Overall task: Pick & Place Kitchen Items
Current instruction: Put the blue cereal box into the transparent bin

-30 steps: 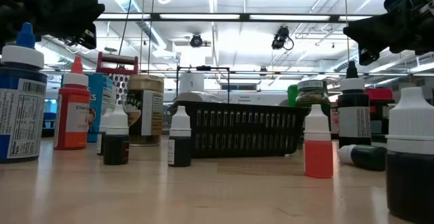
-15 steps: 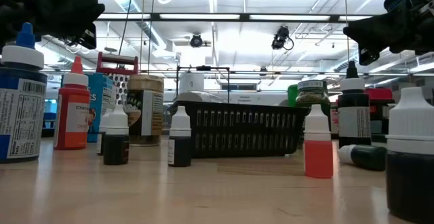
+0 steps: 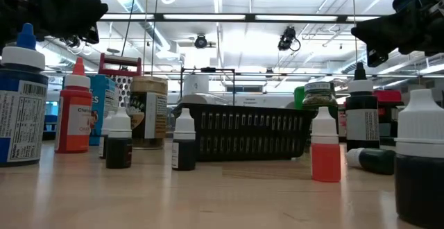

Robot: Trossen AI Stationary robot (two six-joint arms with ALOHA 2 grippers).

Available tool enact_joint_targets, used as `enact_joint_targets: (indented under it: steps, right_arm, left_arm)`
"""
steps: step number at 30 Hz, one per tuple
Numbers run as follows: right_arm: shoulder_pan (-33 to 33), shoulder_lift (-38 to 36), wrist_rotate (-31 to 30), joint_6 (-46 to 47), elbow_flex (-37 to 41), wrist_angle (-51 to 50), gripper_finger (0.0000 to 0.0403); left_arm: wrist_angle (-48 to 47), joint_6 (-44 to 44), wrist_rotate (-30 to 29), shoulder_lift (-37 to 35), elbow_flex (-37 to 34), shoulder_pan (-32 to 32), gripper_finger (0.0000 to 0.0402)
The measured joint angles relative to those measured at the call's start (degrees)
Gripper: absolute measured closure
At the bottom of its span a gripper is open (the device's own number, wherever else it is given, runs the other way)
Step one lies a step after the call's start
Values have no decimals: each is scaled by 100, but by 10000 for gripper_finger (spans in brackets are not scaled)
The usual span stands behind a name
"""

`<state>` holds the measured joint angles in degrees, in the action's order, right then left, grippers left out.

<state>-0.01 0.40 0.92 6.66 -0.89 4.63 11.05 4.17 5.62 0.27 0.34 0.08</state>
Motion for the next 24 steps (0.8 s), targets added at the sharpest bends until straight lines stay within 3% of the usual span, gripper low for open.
enact_joint_targets:
  steps: [3,8,18,24]
  right_arm:
    - [-1,-1,-1,104,-1,124,328]
    - [-2,1,-4,-230,-1,482,327]
    - [-2,1,-397,-1774,-1,1766,328]
    - [-2,1,-322,-1764,1,2137,328]
  left_arm:
    - [2,-730,7,-1,0,0,317]
    - [4,-1237,-103,-1,1,1,317]
    - [306,-1188,-231,-1,0,0,317]
    - [354,-1326,-202,-1,0,0,317]
